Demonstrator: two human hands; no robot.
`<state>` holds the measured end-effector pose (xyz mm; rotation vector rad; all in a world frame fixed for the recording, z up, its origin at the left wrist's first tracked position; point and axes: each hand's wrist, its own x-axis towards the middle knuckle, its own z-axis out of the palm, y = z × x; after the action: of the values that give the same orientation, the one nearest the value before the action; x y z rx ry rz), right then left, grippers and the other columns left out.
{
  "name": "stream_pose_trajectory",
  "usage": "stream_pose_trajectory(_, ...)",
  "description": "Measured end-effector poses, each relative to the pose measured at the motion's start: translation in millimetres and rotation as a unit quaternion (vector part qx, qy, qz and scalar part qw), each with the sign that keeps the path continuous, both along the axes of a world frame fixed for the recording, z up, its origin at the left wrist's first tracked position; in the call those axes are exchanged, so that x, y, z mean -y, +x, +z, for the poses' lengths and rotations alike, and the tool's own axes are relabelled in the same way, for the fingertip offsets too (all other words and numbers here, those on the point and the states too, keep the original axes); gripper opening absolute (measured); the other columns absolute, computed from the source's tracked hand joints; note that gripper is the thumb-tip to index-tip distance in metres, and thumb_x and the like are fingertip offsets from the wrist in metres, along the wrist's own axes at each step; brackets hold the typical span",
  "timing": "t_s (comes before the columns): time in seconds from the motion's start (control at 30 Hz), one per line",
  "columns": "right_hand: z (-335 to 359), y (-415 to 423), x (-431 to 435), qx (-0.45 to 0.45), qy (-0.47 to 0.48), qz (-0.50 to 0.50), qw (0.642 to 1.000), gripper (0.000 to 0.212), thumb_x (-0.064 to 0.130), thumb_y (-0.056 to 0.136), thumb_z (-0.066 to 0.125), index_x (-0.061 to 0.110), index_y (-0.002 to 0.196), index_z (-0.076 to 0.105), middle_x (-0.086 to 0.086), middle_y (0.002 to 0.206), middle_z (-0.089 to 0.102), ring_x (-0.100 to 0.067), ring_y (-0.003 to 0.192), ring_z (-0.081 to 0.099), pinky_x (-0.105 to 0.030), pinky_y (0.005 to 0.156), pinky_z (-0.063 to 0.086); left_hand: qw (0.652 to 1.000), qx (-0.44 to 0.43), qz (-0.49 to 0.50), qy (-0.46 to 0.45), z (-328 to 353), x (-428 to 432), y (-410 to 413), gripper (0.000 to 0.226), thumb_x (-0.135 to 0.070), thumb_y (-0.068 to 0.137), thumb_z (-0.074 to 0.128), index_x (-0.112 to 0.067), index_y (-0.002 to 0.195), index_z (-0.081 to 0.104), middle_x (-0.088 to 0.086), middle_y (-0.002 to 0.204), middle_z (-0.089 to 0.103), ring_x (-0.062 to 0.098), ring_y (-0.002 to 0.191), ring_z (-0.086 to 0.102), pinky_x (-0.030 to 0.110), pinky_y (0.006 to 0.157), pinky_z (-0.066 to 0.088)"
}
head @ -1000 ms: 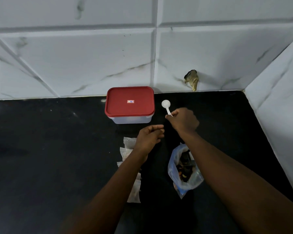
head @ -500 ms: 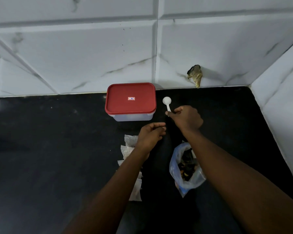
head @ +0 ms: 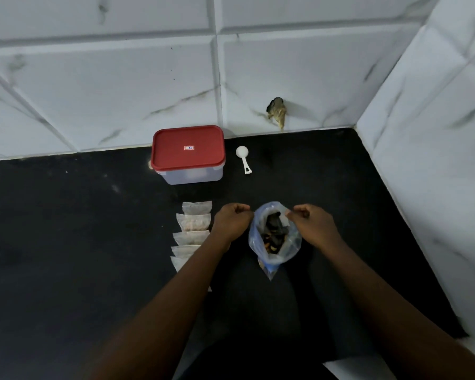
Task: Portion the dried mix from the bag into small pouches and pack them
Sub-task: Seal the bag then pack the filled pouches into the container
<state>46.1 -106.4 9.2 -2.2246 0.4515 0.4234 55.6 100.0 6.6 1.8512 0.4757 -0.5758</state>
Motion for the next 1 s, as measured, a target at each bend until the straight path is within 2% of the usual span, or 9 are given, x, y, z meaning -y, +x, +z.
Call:
stream_pose_trajectory(0.1,-7.0,-17.5,0.3,-0.033,0.033,-0.028,0.999,0.038,0.043,0.095,0.064,0.022,0.126,0.064,0.001,0.114,0.067,-0.010,0.097,0.062,-0.031,0.083,0.054,0.999,-0.037,-0.003,-0.001,-0.8,4.6,-15.0,0.013,-0.026,0.097,0.060,-0.019,0.096,0.071,0.016,0.107,0.073,0.032,0.105,0.070,0.049,0.097,0.058)
stream_pose_trajectory(0.2,-9.0,-27.3,-1.6,-0.066,0.110,-0.096,0.987,0.026,0.038,0.096,0.064,0.024,0.117,0.066,0.002,0.104,0.068,-0.015,0.094,0.067,-0.040,0.085,0.061,0.995,-0.090,0.023,-0.035,3.2,6.5,-27.4,0.021,-0.034,0.101,0.058,-0.018,0.112,0.067,0.010,0.114,0.070,0.025,0.106,0.067,0.041,0.086,0.058)
stream_pose_trajectory(0.3,-6.8,-31.8,0.1,-0.086,0.198,-0.149,0.965,0.025,0.031,0.095,0.065,0.016,0.115,0.070,-0.007,0.105,0.073,-0.021,0.094,0.072,-0.039,0.079,0.063,0.986,-0.123,0.054,-0.103,7.8,7.2,-36.6,0.023,-0.028,0.102,0.058,-0.014,0.119,0.066,0.012,0.116,0.070,0.024,0.105,0.069,0.035,0.079,0.059)
stream_pose_trajectory(0.43,2.7,-36.5,3.0,-0.101,0.280,-0.165,0.940,0.025,0.030,0.094,0.067,0.013,0.112,0.072,-0.011,0.107,0.075,-0.025,0.098,0.072,-0.037,0.075,0.060,0.979,-0.107,0.066,-0.160,14.6,6.8,-47.2,0.016,-0.013,0.099,0.061,-0.009,0.114,0.067,0.015,0.117,0.070,0.026,0.108,0.070,0.036,0.084,0.061)
stream_pose_trajectory(0.57,15.0,-41.0,7.4,-0.114,0.348,-0.161,0.916,0.029,0.032,0.093,0.068,0.014,0.116,0.072,-0.010,0.112,0.075,-0.026,0.106,0.070,-0.040,0.081,0.059,0.986,-0.060,0.064,-0.144,15.8,4.5,-51.1,0.020,-0.011,0.093,0.072,-0.009,0.113,0.070,0.013,0.114,0.072,0.023,0.105,0.071,0.032,0.080,0.060)
stream_pose_trajectory(0.67,23.3,-45.9,7.3,-0.122,0.323,-0.138,0.928,0.027,0.027,0.089,0.073,0.013,0.113,0.072,-0.009,0.110,0.073,-0.024,0.103,0.069,-0.036,0.077,0.058,0.993,-0.043,0.034,-0.107,16.4,2.9,-52.1,0.020,-0.011,0.090,0.075,-0.011,0.109,0.068,0.011,0.111,0.073,0.021,0.100,0.073,0.032,0.078,0.062)
stream_pose_trajectory(0.73,25.3,-48.3,6.5,-0.110,0.282,-0.124,0.945,0.028,0.025,0.085,0.077,0.013,0.109,0.072,-0.009,0.107,0.072,-0.022,0.098,0.069,-0.033,0.072,0.058,1.000,0.001,0.007,-0.030,16.1,0.4,-52.7,0.016,-0.015,0.090,0.076,-0.015,0.103,0.068,0.007,0.104,0.074,0.018,0.094,0.074,0.034,0.079,0.063)
stream_pose_trajectory(0.87,24.9,-50.5,9.9,-0.042,0.183,-0.118,0.975,0.021,0.016,0.082,0.081,0.008,0.099,0.073,-0.012,0.093,0.073,-0.017,0.076,0.071,-0.025,0.059,0.057,0.984,0.125,-0.021,0.125,19.8,-7.6,-55.3,0.013,-0.014,0.090,0.076,-0.020,0.093,0.065,0.001,0.092,0.070,0.008,0.079,0.069,0.020,0.063,0.054)
stream_pose_trajectory(1.0,24.9,-50.8,13.4,0.047,0.061,-0.112,0.991,0.016,0.011,0.079,0.084,0.007,0.085,0.070,-0.013,0.082,0.075,-0.018,0.057,0.073,-0.035,0.057,0.063,0.966,0.178,-0.030,0.183,22.4,-13.6,-53.6,0.016,-0.009,0.089,0.073,-0.022,0.089,0.062,-0.001,0.091,0.067,0.011,0.083,0.067,0.032,0.074,0.061)
